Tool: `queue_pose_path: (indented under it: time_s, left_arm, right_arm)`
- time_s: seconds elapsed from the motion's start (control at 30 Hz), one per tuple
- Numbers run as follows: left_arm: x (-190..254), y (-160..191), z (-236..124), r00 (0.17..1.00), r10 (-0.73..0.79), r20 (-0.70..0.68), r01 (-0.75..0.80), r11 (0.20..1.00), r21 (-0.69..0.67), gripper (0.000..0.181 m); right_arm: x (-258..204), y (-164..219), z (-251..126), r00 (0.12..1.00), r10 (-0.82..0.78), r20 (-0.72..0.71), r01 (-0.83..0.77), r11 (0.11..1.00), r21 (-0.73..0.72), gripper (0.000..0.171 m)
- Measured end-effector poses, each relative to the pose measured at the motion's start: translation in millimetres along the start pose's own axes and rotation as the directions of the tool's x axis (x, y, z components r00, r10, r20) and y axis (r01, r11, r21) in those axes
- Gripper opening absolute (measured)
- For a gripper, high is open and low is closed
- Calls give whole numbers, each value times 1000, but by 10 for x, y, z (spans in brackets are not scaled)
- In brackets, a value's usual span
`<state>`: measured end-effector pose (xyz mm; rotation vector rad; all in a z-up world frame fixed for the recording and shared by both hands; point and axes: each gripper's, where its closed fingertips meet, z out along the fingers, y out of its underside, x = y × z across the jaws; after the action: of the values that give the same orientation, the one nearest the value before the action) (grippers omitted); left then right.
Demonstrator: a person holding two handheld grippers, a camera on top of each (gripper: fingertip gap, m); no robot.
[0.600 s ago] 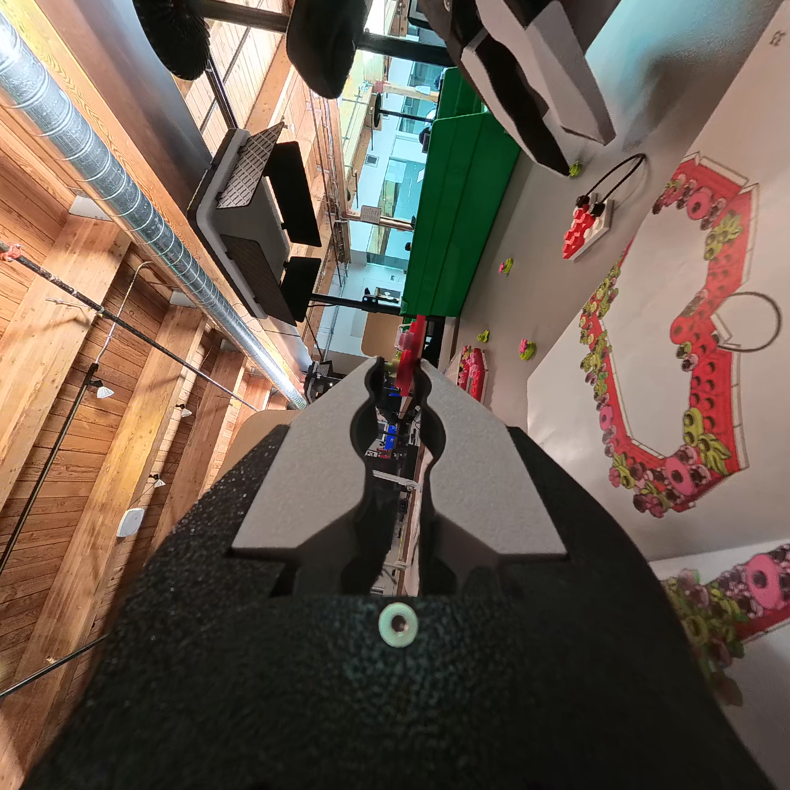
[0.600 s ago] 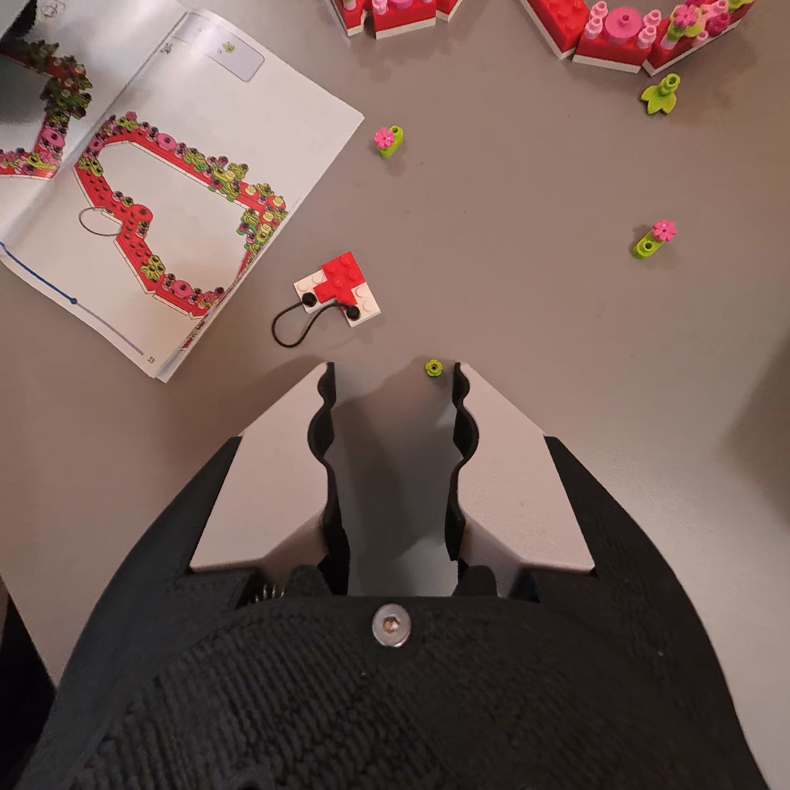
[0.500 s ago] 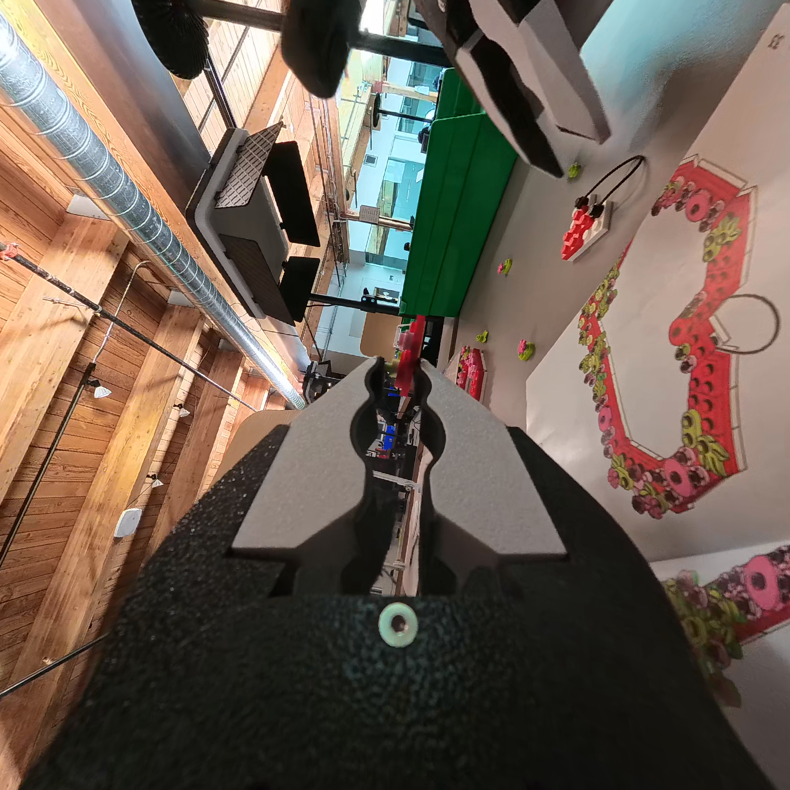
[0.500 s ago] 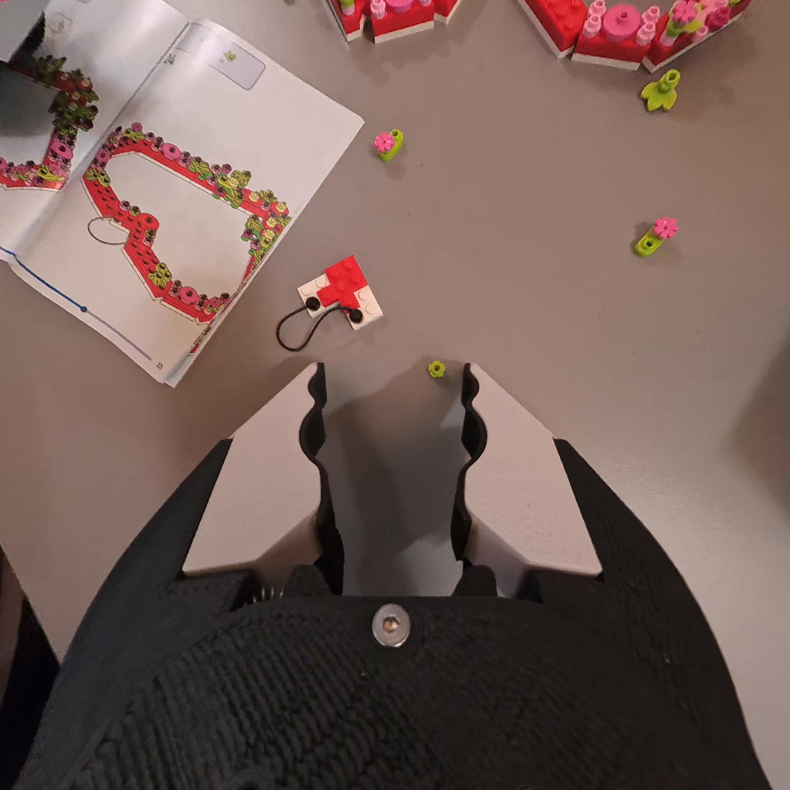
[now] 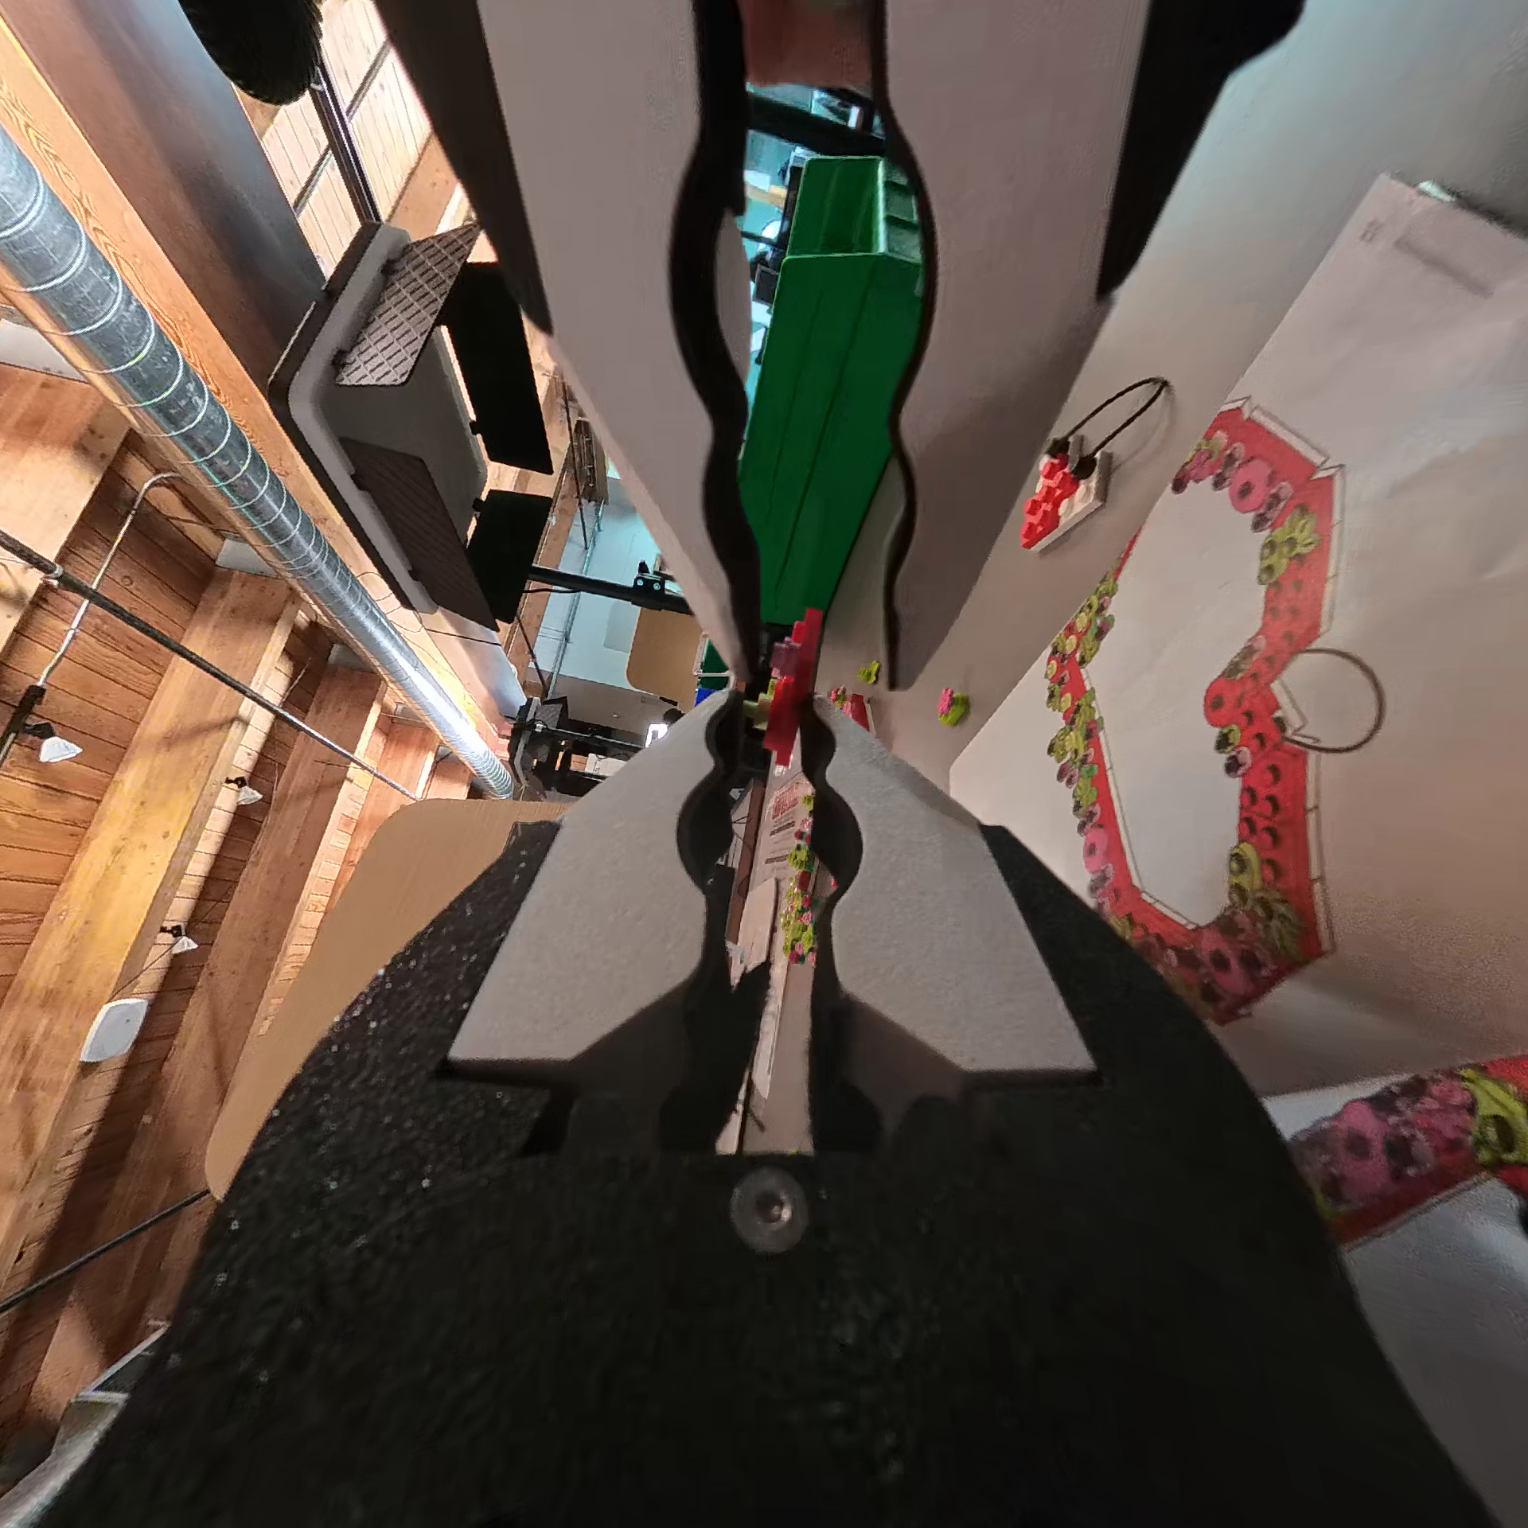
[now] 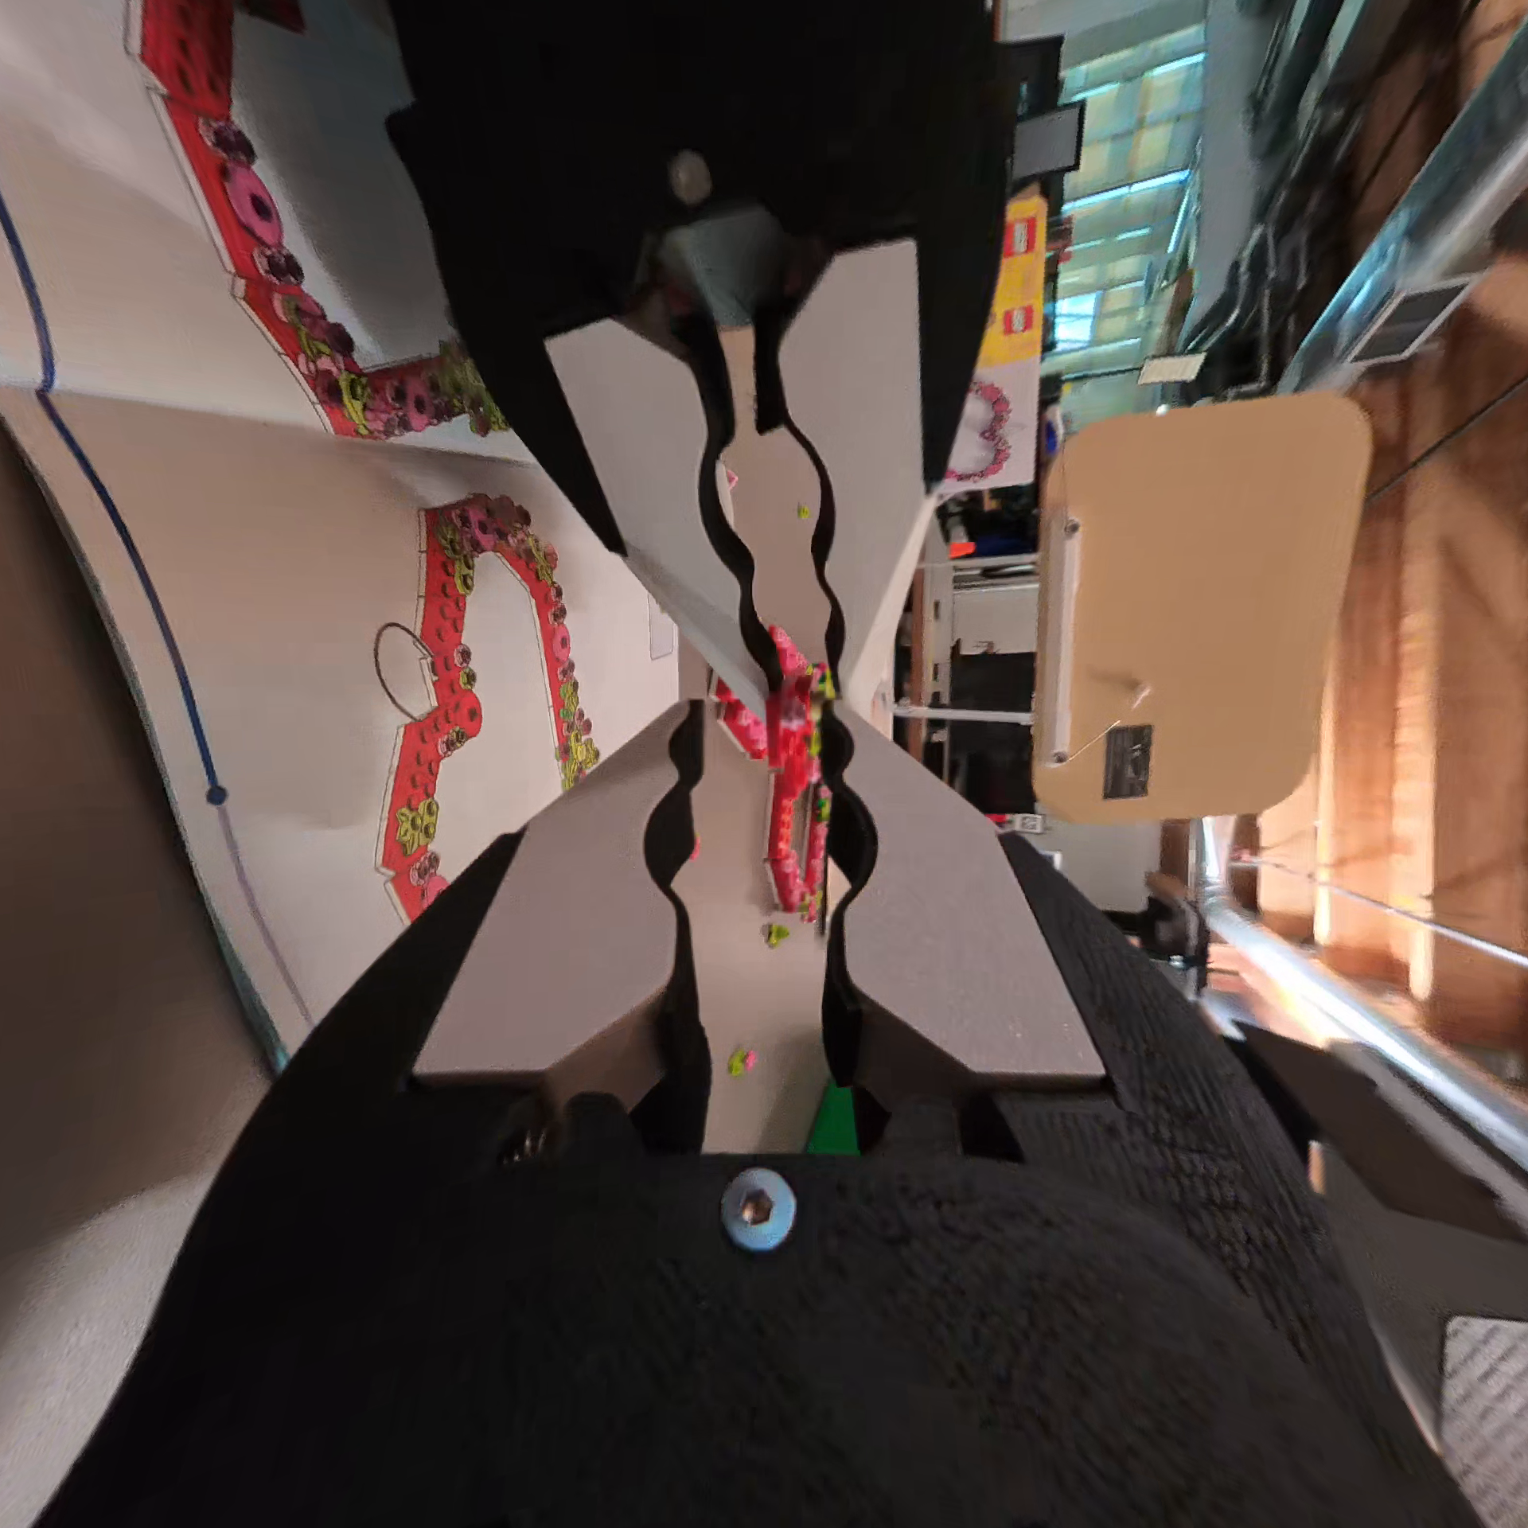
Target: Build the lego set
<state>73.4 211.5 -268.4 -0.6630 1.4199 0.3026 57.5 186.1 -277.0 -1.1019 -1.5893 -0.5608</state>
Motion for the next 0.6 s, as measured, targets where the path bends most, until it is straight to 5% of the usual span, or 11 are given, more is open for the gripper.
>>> queue_pose_path:
  time_s: [0.1, 0.53, 0.6]
  left_arm:
    - [20, -9, -2, 1000, 1, -11, -1, 1000, 7, 11]
    - [-24, -197, -73, 999, -33, -7, 34, 993, 111, 10]
    - [-33, -163, -65, 1000, 2, 12, -3, 996, 85, 10]
  right_arm:
    - [36, -1, 2, 997, -57, -50, 57, 998, -10, 7]
    - [123, 242, -168, 994, 100, -32, -99, 994, 46, 6]
    - [79, 212, -204, 984, 175, 29, -177, 979, 104, 18]
